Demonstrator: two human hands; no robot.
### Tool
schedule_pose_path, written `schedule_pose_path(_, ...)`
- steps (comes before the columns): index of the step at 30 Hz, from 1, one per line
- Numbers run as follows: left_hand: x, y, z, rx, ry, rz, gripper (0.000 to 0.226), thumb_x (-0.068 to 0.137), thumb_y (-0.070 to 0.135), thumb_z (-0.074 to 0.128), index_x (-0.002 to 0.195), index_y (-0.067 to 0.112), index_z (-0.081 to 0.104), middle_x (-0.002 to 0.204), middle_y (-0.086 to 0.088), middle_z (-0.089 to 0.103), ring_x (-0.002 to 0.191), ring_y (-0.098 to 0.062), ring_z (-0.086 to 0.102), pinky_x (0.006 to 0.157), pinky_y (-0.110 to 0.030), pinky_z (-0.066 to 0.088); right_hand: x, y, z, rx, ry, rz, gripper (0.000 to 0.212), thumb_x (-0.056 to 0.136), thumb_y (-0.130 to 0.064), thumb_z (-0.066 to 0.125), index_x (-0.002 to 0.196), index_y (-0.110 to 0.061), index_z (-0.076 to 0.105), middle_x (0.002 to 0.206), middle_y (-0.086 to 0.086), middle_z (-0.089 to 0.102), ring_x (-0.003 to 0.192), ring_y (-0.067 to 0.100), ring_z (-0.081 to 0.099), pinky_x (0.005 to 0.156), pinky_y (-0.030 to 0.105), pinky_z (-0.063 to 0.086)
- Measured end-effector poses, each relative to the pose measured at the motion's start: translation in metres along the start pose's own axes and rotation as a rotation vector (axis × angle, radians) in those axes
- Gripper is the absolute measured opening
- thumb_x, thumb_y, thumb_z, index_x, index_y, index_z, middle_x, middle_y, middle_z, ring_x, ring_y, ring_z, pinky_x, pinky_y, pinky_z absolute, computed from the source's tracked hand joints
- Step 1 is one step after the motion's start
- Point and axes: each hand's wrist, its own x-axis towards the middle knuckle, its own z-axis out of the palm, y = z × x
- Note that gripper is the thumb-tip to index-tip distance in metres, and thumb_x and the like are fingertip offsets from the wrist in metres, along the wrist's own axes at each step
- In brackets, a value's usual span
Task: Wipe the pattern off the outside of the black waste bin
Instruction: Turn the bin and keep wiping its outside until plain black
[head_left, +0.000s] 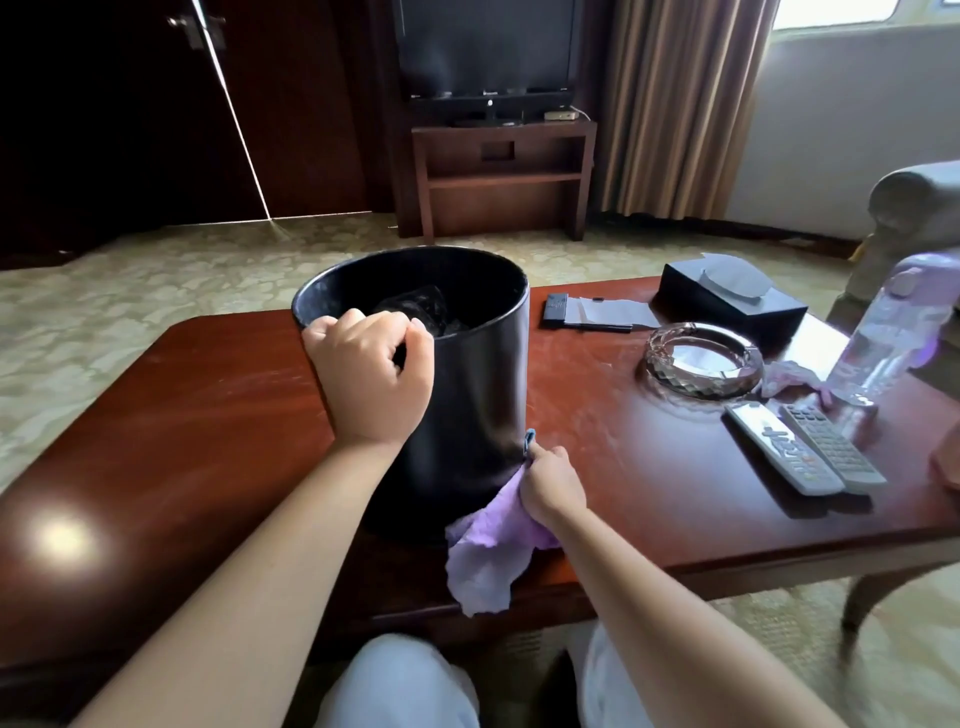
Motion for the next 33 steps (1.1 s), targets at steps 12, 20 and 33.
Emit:
schedule_pose_path(12,0.003,0.004,-0.002,-0.008,-0.033,-0.056,0.035,0.078,0.022,0.042,0.048,0.021,0.024,0.045,0.011,0.016,0.047,-0.017,0.030,0.063,-0.032,0.021,-0.031,0.008,0.005,-0.168,0.033,-0.072,0.033,0.098,-0.021,0.029,0.125,-0.011,0.044,0.118,0.011,0.044,0.112,0.031,0.046,0.087,0.037,0.042)
schedule_pose_path(20,0.003,0.003,0.000,-0.001,-0.004,-0.048,0.034,0.077,0.022,0.042,0.048,0.021,0.024,0.046,0.011,0.018,0.046,-0.017,0.028,0.063,-0.032,0.021,-0.009,0.001,0.002,-0.103,0.042,-0.002,0.034,0.101,-0.020,0.021,0.125,-0.011,0.043,0.117,0.011,0.044,0.116,0.032,0.042,0.093,0.038,0.039)
schedule_pose_path(33,0.002,0.003,0.000,-0.017,0.012,-0.045,0.034,0.076,0.021,0.043,0.047,0.020,0.024,0.044,0.009,0.019,0.046,-0.017,0.027,0.063,-0.030,0.018,-0.013,0.010,0.011,-0.276,-0.011,-0.102,0.032,0.098,-0.017,0.026,0.127,-0.010,0.039,0.120,0.011,0.040,0.114,0.032,0.046,0.090,0.039,0.042)
